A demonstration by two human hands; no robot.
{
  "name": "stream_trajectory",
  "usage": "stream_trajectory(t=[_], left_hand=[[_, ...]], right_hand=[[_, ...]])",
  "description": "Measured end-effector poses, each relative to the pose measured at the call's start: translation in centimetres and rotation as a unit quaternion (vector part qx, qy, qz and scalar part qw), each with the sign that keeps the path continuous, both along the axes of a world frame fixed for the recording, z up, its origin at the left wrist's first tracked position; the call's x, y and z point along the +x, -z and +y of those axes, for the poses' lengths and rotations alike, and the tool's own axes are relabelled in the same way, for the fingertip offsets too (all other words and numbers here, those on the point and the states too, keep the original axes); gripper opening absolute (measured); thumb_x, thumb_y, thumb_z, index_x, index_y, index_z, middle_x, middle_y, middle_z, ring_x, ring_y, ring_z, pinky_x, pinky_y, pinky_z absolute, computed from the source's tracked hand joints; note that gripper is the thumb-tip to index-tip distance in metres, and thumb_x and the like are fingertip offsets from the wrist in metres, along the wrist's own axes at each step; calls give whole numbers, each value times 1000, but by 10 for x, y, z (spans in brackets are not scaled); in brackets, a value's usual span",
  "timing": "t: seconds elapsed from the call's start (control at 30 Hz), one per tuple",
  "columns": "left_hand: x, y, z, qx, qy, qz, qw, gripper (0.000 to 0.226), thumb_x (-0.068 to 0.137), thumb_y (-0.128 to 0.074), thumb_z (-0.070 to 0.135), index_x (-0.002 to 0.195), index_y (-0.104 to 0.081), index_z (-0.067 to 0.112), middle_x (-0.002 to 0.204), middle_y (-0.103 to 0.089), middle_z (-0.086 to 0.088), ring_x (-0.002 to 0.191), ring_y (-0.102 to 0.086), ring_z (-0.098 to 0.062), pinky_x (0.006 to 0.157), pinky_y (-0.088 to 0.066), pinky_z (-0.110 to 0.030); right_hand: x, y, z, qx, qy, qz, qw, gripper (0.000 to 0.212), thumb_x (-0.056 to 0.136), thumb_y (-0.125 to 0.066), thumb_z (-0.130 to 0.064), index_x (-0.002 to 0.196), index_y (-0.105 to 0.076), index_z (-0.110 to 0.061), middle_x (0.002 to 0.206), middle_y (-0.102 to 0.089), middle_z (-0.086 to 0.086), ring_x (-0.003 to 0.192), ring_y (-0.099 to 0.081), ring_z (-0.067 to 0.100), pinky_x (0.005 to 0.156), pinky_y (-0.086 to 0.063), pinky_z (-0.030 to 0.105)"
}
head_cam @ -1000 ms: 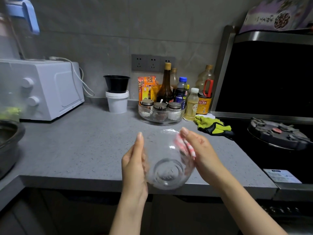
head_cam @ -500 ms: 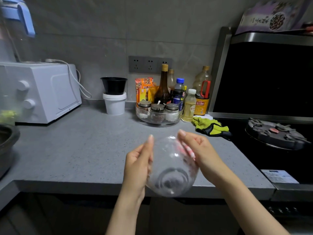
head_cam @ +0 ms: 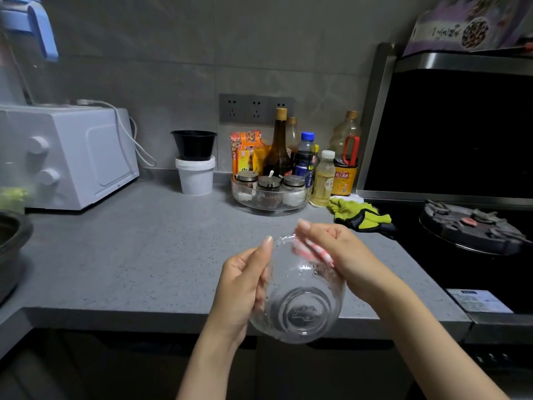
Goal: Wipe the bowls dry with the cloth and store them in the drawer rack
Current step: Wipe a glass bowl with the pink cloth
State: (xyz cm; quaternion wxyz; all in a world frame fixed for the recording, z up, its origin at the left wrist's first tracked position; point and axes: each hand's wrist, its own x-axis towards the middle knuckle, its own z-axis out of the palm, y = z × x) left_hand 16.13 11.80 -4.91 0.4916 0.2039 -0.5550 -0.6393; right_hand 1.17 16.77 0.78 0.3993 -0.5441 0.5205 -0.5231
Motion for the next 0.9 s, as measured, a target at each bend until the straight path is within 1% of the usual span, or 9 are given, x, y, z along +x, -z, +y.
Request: stream_trajectory(t=[0.07,0.2,0.4,0.47,0.53,0.6,0.77,0.83,0.9], left_hand=[[-5,9,-4,49,-26,52,997,43,78,-63,48,50,-47,19,45,-38,-2,39,-36,-14,47,-31,-23],[-14,19,-9,166,-76,135,974,49,76,-70,53,94,-62,9,104,-60,-13,89,-54,-31,80,-39,-42],[-24,20,-22,308,-108,214,921,41,89,-55,48,106,-67,13,101,-71,-7,99,-65,-24,92,-50,-48],[-27,24,-28,334,-130,208,910,32,87,-58,50,83,-63,19,78,-61,2,73,-59,-13,76,-54,-35],[-26,22,-29,349,-144,222,899,37,90,-57,46,62,-46,25,51,-39,10,43,-37,-3,46,-39,-16],[-23,19,-31,351,-162,221,895,42,93,-53,42,58,-37,25,41,-28,12,32,-24,-3,34,-26,-11],[-30,19,-26,323,-154,159,920,39,93,-54,40,61,-45,20,44,-38,9,36,-34,-4,42,-34,-16],[-37,19,-19,316,-142,138,928,34,92,-55,44,71,-55,16,59,-49,0,52,-46,-11,55,-38,-25],[-38,19,-16,309,-156,137,928,34,92,-54,45,80,-60,14,71,-51,-8,65,-49,-20,61,-40,-30]], right_hand=[[-1,3,-1,-6,37,-57,998,40,85,-54,-39,63,-62,-7,53,-59,1,42,-53,13,49,-46,18],[4,20,-3,-7,102,-137,985,56,82,-54,-46,89,-66,8,79,-69,20,65,-66,28,67,-56,31],[29,54,0,-20,149,-237,960,39,93,-43,-43,95,-66,-12,90,-72,17,76,-71,27,66,-58,35],[29,57,-2,-3,186,-239,953,36,96,-41,-42,96,-64,-14,83,-72,16,63,-69,25,54,-56,31],[22,58,-5,6,243,-233,941,37,98,-38,-41,103,-59,-11,76,-68,18,48,-61,23,40,-49,28],[12,54,-7,-29,294,-225,929,42,99,-34,-43,110,-55,-9,80,-66,17,48,-55,19,39,-44,25],[19,19,-9,-298,249,-14,922,28,97,-38,-35,110,-59,-22,100,-63,-7,73,-58,-1,60,-50,19],[27,19,-15,-297,195,209,911,31,94,-43,-46,116,-60,-34,125,-54,-11,111,-53,1,87,-51,31],[25,31,-18,-244,158,409,865,44,91,-32,-62,123,-57,-44,144,-39,-19,138,-26,2,113,-27,40]])
